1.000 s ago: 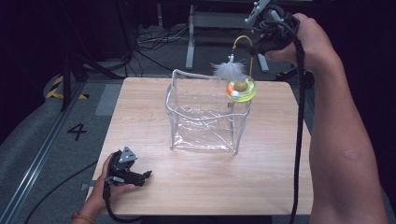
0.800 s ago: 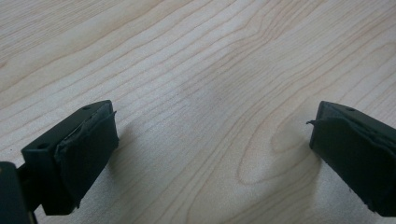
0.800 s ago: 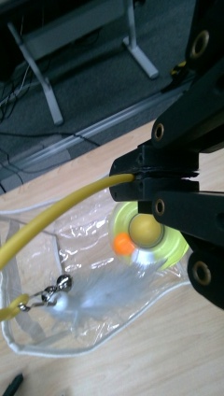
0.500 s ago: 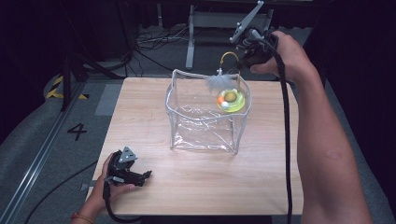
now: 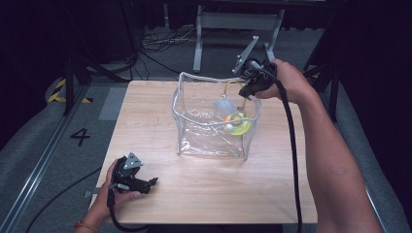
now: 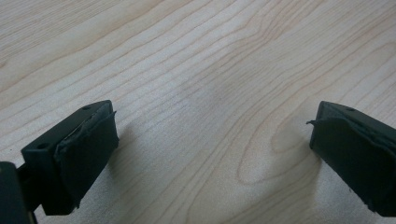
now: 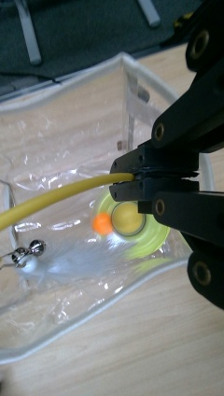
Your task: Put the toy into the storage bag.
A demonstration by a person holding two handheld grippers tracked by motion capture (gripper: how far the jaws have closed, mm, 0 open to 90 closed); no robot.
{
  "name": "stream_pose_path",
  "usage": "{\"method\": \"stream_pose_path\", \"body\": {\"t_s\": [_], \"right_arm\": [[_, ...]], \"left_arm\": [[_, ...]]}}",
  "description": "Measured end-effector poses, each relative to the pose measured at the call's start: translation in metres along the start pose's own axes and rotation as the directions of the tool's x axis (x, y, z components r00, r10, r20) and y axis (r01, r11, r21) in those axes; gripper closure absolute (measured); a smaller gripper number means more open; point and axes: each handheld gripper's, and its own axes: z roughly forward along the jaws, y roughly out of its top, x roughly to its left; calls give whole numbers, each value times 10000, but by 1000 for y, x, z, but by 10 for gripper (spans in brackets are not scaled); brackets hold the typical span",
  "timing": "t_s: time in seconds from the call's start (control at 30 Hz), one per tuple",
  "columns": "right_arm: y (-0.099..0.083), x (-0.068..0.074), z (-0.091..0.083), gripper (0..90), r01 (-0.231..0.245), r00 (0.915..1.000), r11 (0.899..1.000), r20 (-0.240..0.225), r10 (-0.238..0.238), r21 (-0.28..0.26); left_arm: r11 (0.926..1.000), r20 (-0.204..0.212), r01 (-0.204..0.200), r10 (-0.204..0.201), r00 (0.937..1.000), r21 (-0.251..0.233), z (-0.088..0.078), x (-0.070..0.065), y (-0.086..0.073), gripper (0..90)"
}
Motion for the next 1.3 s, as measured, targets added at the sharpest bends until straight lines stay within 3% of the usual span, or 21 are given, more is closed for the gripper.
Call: {"method": "stream_pose_path", "body": {"t_s": [0.37,0.5,1.0,1.3], "right_arm": [[-15,7,31,882,52,9984,9995,-563,-34,307],[-19,8,30,898,-8,9979,10000,-641,12,62],[-21,11,27,858,-118,9987,9999,-497,120,52],[-29,12,21,814,-218,9995,9988,-230,208,-432]], "left_arm": [[10000,-6,-23,23,10000,9,0,0,0,13],[10000,0,-37,37,10000,11,0,0,0,14],[10000,4,-28,28,10000,11,0,0,0,13],[10000,1,-29,29,10000,11,0,0,0,14]]}}
